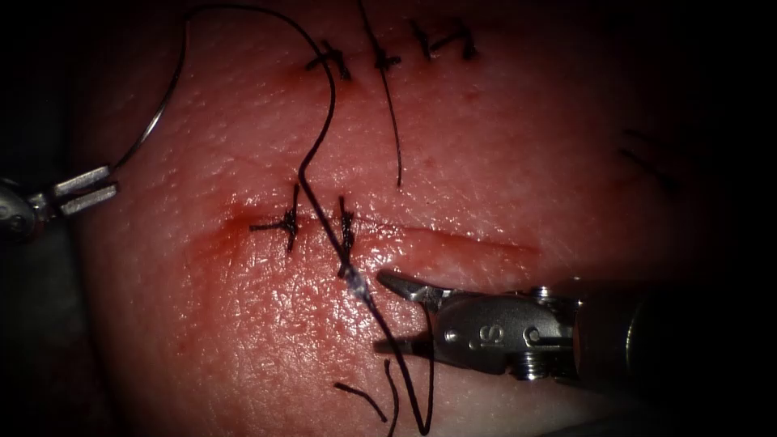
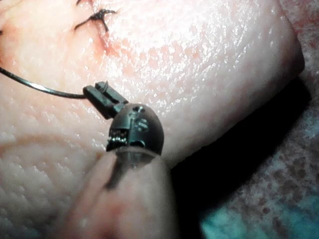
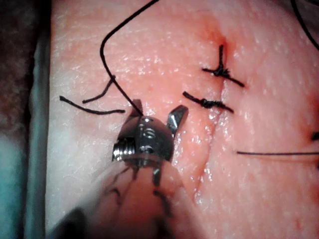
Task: Wound Closure
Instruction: Pull suture through incision until only a short tail is left
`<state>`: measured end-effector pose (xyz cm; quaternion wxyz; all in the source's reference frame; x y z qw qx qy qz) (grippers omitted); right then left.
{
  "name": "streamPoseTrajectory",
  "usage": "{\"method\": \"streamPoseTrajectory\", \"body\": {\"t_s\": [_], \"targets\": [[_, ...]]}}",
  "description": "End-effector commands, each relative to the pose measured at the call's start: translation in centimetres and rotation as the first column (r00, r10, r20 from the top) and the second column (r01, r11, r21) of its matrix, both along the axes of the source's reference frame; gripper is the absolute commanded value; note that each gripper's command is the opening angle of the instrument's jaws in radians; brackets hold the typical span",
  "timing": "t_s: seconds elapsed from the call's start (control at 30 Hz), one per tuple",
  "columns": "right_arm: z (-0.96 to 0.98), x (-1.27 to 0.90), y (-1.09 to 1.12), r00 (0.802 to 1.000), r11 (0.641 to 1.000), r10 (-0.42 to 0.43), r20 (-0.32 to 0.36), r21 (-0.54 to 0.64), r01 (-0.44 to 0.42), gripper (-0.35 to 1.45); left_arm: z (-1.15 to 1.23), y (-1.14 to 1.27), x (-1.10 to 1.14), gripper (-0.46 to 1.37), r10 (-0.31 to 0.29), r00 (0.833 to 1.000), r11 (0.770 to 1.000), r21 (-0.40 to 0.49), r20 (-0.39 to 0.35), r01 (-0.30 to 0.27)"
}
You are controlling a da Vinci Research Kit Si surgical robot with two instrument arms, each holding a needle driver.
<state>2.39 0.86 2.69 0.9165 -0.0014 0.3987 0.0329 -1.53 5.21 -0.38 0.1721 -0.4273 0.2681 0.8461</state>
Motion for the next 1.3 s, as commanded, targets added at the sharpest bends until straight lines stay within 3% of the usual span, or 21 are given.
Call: {"method": "streamPoseTrajectory", "body": {"t_s": [0.03,0.33,0.7,0.77,1.03,1.1,1.13,1.3], "targets": [[-0.01,0.0,0.0,1.0,1.0,-0.001,-0.001,0.0,0.001,0.83,0.01,-0.01,0.0,-0.35,0.002,1.0,1.0,0.0,0.0,-0.002],[-0.02,-0.03,0.0,1.0,1.0,0.001,-0.011,0.0,-0.001,0.85,-0.03,-0.02,0.03,-0.35,0.005,1.0,1.0,0.0,0.002,-0.005],[-0.04,-0.13,0.03,0.996,1.0,0.001,-0.088,0.012,0.0,0.79,-0.03,-0.01,0.05,-0.35,0.005,1.0,1.0,0.0,0.004,-0.005],[-0.04,-0.18,0.04,0.993,1.0,0.007,-0.116,0.028,-0.004,0.71,-0.03,-0.01,0.06,-0.35,0.006,1.0,1.0,0.0,0.005,-0.006],[0.01,-0.31,0.08,0.985,0.999,0.021,-0.17,0.04,-0.014,0.72,-0.06,0.02,0.08,-0.35,0.003,1.0,1.0,0.0,0.008,-0.003],[0.02,-0.34,0.09,0.981,0.999,0.019,-0.193,0.05,-0.009,0.66,-0.07,0.03,0.1,-0.35,0.001,1.0,1.0,0.0,0.009,-0.001],[0.03,-0.35,0.1,0.978,0.999,0.014,-0.209,0.051,-0.003,0.54,-0.08,0.03,0.11,-0.35,0.0,1.0,1.0,0.0,0.011,0.0],[0.07,-0.36,0.11,0.969,0.999,0.004,-0.245,0.044,0.007,0.52,-0.1,0.04,0.13,-0.35,-0.002,1.0,1.0,-0.006,0.008,0.002]]}}
